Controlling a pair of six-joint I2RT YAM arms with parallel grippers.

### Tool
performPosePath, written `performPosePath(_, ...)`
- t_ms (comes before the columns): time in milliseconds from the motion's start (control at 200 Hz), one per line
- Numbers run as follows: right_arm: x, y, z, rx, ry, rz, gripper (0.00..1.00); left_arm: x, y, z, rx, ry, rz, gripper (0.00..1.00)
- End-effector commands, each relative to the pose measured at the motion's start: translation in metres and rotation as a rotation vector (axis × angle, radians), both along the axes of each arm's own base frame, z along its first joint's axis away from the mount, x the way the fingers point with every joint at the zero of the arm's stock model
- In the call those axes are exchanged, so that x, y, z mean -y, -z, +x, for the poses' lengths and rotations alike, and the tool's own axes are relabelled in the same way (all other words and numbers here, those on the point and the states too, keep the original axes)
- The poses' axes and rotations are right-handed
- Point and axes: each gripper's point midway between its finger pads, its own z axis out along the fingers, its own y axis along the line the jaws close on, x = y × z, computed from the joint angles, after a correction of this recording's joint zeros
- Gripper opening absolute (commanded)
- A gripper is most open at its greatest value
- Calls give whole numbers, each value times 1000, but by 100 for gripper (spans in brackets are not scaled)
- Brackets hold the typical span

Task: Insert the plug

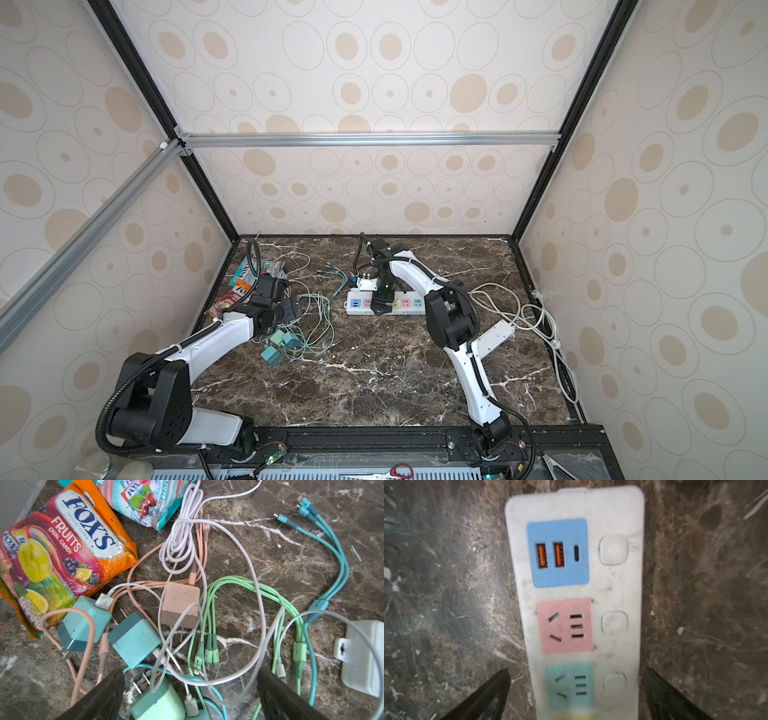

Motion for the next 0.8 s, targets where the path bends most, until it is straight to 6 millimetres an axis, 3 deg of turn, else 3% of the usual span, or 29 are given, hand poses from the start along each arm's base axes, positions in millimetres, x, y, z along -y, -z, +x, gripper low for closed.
performPosePath(0,-15,-38,4,78,49,115,100,-9,-22,-6,14,-48,37,98)
performPosePath(135,-21,-63,20,180,207,234,100,-10,-21,-21,-4,-88,41,98)
performPosePath(270,-21,-106,39,313,482,464,100,-1,-11,-41,-21,-116,5,94)
performPosePath(450,3,-166,40,487,753,819,100,4,10,-73,-73,-146,-63,91)
performPosePath(580,26,-175,36,550,880,904,100,-4,29,-98,-140,-179,-62,86)
performPosePath(695,42,-167,38,553,973,819,100,-18,43,-116,-158,-262,-74,84)
performPosePath(795,47,-160,39,542,998,752,100,-22,53,-120,-151,-299,-160,83)
